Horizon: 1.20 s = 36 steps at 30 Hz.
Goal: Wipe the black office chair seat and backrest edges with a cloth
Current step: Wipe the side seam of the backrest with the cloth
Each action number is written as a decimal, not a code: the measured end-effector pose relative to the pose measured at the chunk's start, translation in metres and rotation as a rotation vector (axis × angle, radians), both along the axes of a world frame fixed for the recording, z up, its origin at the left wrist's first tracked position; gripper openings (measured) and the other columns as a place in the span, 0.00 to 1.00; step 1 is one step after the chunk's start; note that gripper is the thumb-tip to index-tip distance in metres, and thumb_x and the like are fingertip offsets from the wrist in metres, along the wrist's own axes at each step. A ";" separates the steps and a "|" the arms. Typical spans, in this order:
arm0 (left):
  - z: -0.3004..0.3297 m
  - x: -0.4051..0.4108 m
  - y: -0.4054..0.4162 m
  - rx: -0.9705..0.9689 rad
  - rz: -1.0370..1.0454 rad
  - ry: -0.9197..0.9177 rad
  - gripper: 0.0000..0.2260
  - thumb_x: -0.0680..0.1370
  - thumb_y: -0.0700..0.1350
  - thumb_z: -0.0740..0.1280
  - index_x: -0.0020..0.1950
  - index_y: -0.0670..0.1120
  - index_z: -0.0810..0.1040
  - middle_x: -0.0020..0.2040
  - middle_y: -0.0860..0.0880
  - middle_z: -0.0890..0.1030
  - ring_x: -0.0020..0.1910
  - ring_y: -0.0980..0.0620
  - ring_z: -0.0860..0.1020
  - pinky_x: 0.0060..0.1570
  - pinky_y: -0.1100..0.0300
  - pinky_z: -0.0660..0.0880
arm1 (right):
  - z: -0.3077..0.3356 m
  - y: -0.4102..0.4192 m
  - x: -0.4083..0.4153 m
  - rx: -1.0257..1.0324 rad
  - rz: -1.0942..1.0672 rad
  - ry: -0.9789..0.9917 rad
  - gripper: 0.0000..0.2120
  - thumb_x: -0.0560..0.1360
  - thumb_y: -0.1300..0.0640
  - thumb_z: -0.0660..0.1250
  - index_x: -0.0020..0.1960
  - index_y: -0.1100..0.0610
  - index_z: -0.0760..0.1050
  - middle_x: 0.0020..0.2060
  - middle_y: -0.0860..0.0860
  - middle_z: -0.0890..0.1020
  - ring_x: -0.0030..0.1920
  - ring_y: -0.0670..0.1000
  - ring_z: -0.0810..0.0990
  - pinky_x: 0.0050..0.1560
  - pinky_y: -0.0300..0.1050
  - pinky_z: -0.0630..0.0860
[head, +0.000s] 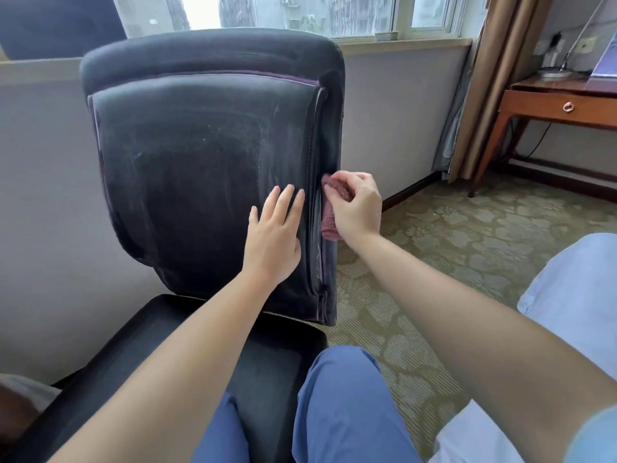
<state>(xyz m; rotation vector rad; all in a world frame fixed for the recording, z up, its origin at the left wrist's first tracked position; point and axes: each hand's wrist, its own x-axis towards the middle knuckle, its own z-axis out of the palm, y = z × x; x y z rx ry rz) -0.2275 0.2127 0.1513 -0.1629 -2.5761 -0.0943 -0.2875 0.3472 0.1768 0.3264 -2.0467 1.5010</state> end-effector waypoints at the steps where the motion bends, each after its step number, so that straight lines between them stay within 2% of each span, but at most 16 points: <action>1: 0.003 -0.003 0.001 0.022 -0.010 0.024 0.32 0.74 0.36 0.63 0.77 0.43 0.57 0.77 0.44 0.58 0.76 0.43 0.54 0.68 0.36 0.62 | 0.004 0.000 -0.004 0.026 -0.018 0.030 0.10 0.74 0.56 0.70 0.54 0.57 0.80 0.49 0.50 0.76 0.47 0.44 0.74 0.44 0.20 0.67; 4: 0.012 -0.013 0.004 0.060 -0.020 0.064 0.28 0.77 0.39 0.62 0.76 0.44 0.59 0.77 0.44 0.57 0.76 0.41 0.54 0.64 0.35 0.65 | 0.009 0.002 -0.013 0.187 -0.057 0.095 0.12 0.76 0.53 0.68 0.56 0.57 0.80 0.50 0.51 0.75 0.46 0.46 0.74 0.43 0.24 0.68; 6: 0.012 -0.020 0.005 0.084 -0.026 0.064 0.26 0.78 0.41 0.61 0.76 0.45 0.60 0.78 0.46 0.56 0.76 0.41 0.53 0.63 0.32 0.66 | 0.002 0.003 -0.018 0.307 -0.075 0.143 0.12 0.77 0.52 0.66 0.57 0.55 0.80 0.52 0.53 0.76 0.46 0.49 0.77 0.45 0.34 0.73; 8: 0.007 -0.024 0.005 0.115 -0.032 0.073 0.25 0.79 0.42 0.60 0.76 0.47 0.60 0.78 0.47 0.55 0.77 0.41 0.51 0.62 0.30 0.65 | -0.007 0.002 -0.020 0.368 -0.096 0.191 0.11 0.77 0.53 0.65 0.57 0.55 0.80 0.52 0.54 0.75 0.44 0.53 0.79 0.44 0.41 0.76; 14: -0.001 -0.032 0.001 0.120 -0.048 0.141 0.24 0.77 0.42 0.59 0.75 0.46 0.65 0.77 0.45 0.60 0.75 0.39 0.56 0.58 0.30 0.68 | -0.032 0.002 -0.022 0.508 -0.125 0.284 0.08 0.76 0.57 0.67 0.53 0.58 0.81 0.48 0.57 0.76 0.36 0.57 0.78 0.33 0.44 0.75; 18: -0.003 -0.032 -0.003 0.095 -0.057 0.151 0.24 0.77 0.48 0.53 0.73 0.47 0.66 0.76 0.45 0.61 0.75 0.38 0.58 0.56 0.30 0.70 | -0.053 0.006 -0.012 0.613 -0.049 0.180 0.09 0.77 0.57 0.65 0.54 0.59 0.79 0.49 0.57 0.75 0.36 0.59 0.78 0.32 0.49 0.78; 23: -0.007 -0.032 -0.002 0.084 -0.051 0.171 0.26 0.77 0.54 0.56 0.74 0.47 0.66 0.76 0.45 0.61 0.75 0.39 0.59 0.57 0.31 0.69 | -0.034 0.007 -0.016 0.523 -0.041 0.260 0.07 0.75 0.58 0.66 0.49 0.60 0.81 0.47 0.56 0.79 0.36 0.59 0.80 0.34 0.47 0.78; 25: -0.009 -0.032 -0.002 0.067 -0.051 0.173 0.27 0.76 0.54 0.58 0.74 0.47 0.65 0.76 0.44 0.61 0.74 0.38 0.59 0.57 0.31 0.69 | -0.023 0.006 -0.019 0.435 -0.067 0.283 0.07 0.76 0.58 0.66 0.49 0.60 0.81 0.48 0.55 0.79 0.39 0.57 0.81 0.37 0.46 0.79; 28: -0.010 -0.033 -0.001 0.066 -0.043 0.174 0.28 0.75 0.51 0.67 0.74 0.46 0.65 0.76 0.44 0.61 0.74 0.38 0.59 0.58 0.31 0.68 | -0.020 0.002 -0.022 0.387 -0.090 0.282 0.07 0.76 0.59 0.67 0.51 0.60 0.81 0.49 0.56 0.79 0.40 0.57 0.81 0.40 0.44 0.78; 32: -0.010 -0.034 -0.001 0.073 -0.022 0.148 0.30 0.75 0.49 0.69 0.75 0.47 0.64 0.77 0.44 0.60 0.75 0.38 0.58 0.58 0.30 0.68 | -0.051 0.000 -0.014 0.549 -0.076 0.219 0.08 0.76 0.59 0.67 0.54 0.58 0.81 0.50 0.56 0.78 0.35 0.58 0.79 0.33 0.41 0.74; 34: -0.010 -0.034 -0.002 0.066 -0.014 0.130 0.30 0.75 0.50 0.68 0.75 0.48 0.63 0.77 0.45 0.59 0.75 0.39 0.57 0.58 0.30 0.68 | -0.060 0.002 -0.010 0.641 -0.046 0.136 0.10 0.77 0.59 0.65 0.57 0.57 0.80 0.53 0.55 0.76 0.36 0.59 0.79 0.33 0.41 0.72; 36: -0.009 -0.033 -0.003 0.066 -0.013 0.123 0.30 0.75 0.50 0.68 0.75 0.48 0.63 0.77 0.45 0.59 0.75 0.39 0.57 0.58 0.30 0.68 | -0.052 0.005 -0.008 0.658 -0.008 0.067 0.11 0.79 0.57 0.62 0.58 0.56 0.79 0.54 0.53 0.75 0.39 0.58 0.79 0.35 0.43 0.75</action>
